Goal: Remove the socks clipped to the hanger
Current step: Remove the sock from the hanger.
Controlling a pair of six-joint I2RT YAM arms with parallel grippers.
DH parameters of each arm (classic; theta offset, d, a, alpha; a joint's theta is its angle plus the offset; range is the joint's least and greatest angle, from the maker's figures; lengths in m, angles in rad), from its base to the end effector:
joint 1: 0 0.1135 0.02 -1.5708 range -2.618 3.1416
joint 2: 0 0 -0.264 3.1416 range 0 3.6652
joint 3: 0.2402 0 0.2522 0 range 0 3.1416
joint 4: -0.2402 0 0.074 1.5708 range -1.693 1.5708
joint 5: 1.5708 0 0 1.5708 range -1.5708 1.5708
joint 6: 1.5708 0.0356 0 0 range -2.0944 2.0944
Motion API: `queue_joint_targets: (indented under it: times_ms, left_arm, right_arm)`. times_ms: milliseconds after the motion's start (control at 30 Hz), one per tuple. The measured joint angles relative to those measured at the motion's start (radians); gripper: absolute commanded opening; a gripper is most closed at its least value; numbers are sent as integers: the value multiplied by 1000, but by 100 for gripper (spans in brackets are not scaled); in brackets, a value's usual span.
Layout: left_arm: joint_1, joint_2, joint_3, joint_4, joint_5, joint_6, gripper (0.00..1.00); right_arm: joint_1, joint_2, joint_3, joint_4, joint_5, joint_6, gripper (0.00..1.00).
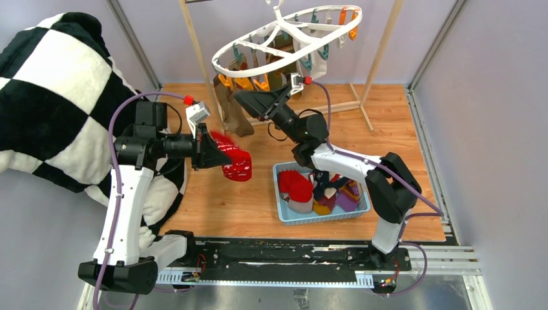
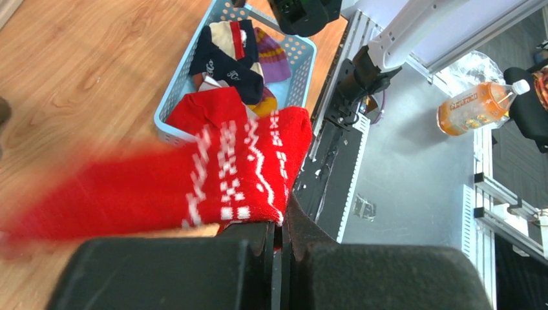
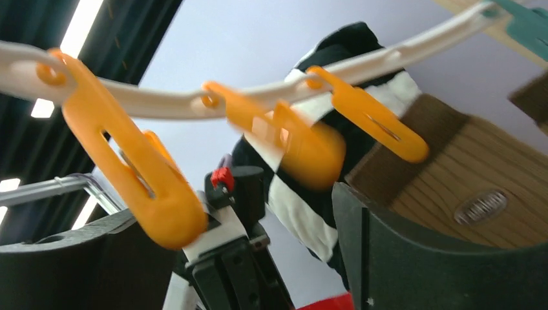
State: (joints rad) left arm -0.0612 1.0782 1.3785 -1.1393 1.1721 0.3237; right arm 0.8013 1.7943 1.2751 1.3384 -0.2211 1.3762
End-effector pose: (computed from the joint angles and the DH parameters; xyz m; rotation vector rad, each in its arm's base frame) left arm 0.1678 -0.0431 0.4105 0.8830 1.8682 -1.2176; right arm 0.2694 0.2893 0.3809 0.0127 0.9618 2.1270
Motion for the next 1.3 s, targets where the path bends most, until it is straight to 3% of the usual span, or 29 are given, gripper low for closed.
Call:
queue_joint_targets:
  times_ms: [100, 267, 533, 733, 1000, 1100, 1133, 1267, 1300]
  left_arm:
    - [0, -17, -8, 0, -6, 2, 0]
    - [0, -35, -12, 0, -7, 3, 0]
    - [0, -35, -10, 0, -7, 4, 0]
    - [0, -28, -3, 0, -9, 3, 0]
    - [0, -26, 17, 0, -13, -2, 0]
    - [0, -26, 18, 0, -13, -3, 2]
    - [0, -26, 18, 0, -13, -3, 11]
    - [0, -26, 18, 2, -17, -9, 75]
    - [0, -26, 19, 3, -21, -13, 96]
  right_arm:
    - [-4, -57, -75, -39, -21, -43, 98]
    - [-6, -155, -164, -105, -70, -119, 100]
    - [5, -308, -376, -149, -223, -291, 87]
    - [68, -405, -388, -272, -318, -492, 65]
    - [110, -394, -333, -382, -382, -605, 35]
    - [119, -393, -323, -444, -382, -642, 10]
    - [119, -394, -322, -460, -381, -653, 2]
    - [114, -423, -322, -515, -362, -676, 0]
    - [109, -438, -324, -527, -357, -678, 0]
